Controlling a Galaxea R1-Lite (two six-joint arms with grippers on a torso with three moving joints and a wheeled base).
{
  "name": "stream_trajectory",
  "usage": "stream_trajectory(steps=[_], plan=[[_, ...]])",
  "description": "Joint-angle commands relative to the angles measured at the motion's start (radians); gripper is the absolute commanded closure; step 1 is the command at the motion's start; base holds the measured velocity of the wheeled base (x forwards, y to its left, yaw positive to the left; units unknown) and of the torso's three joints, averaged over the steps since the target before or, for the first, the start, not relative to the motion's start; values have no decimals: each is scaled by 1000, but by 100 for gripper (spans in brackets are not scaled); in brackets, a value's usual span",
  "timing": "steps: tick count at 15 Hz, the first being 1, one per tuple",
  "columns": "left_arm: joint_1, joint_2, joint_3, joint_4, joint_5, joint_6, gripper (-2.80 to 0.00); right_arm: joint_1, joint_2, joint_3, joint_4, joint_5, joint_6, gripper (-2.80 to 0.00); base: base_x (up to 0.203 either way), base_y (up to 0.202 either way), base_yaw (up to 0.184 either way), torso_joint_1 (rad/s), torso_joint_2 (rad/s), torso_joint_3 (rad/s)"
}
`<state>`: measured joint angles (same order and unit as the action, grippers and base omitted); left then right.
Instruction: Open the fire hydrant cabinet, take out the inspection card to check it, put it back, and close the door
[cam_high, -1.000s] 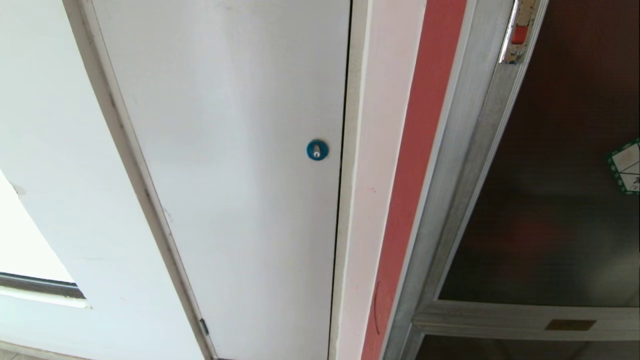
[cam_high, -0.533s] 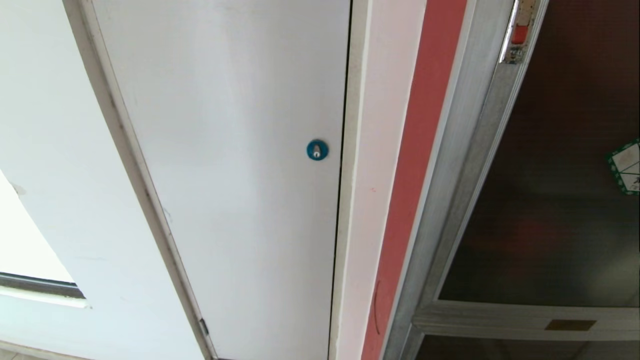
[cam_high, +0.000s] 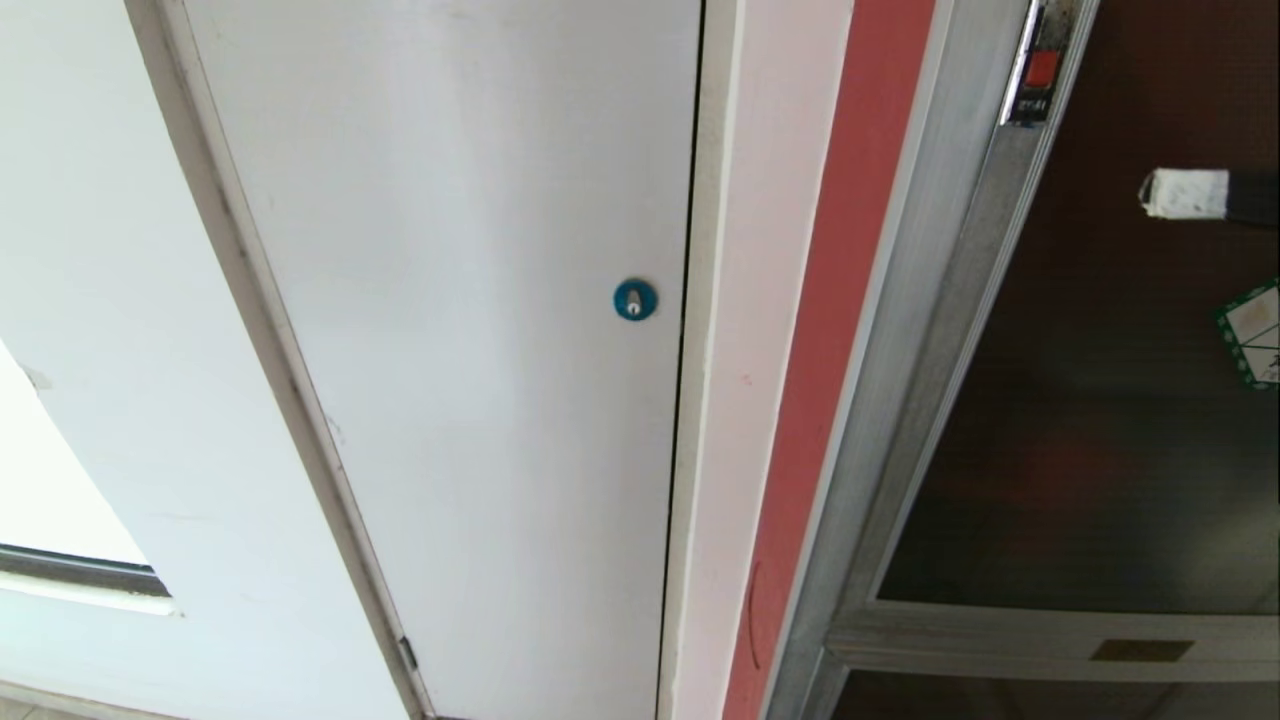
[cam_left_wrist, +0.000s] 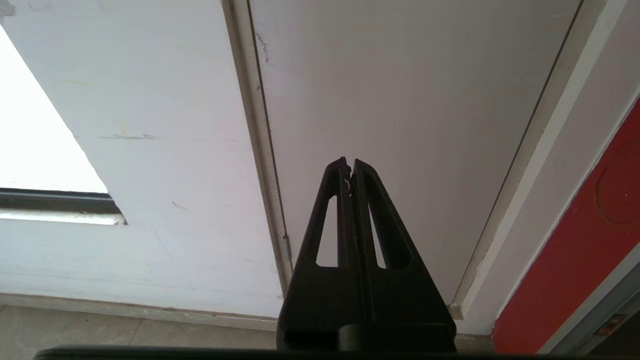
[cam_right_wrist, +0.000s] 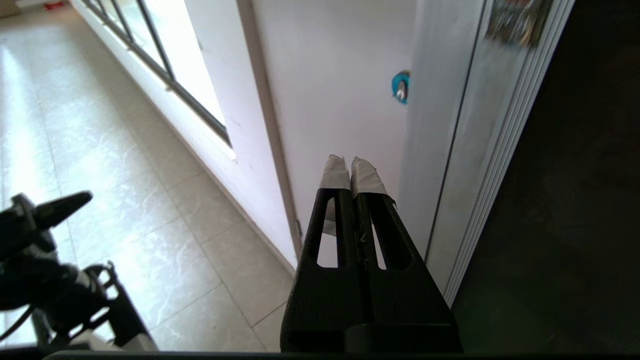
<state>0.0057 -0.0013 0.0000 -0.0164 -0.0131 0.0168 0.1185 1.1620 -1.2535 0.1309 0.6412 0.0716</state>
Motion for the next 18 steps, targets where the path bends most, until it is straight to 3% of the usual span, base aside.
stream_trajectory(steps=[1, 9, 18], plan=[[0, 0, 6, 0, -1, 0, 0, 28, 113, -82, 0, -37, 4, 0, 0, 0, 0, 0, 0, 0], [0, 0, 7, 0, -1, 0, 0, 38, 229, -255, -30, -157, 5, 0, 0, 0, 0, 0, 0, 0], [0, 0, 6, 0, -1, 0, 0, 35, 254, -279, -50, -210, 5, 0, 0, 0, 0, 0, 0, 0]])
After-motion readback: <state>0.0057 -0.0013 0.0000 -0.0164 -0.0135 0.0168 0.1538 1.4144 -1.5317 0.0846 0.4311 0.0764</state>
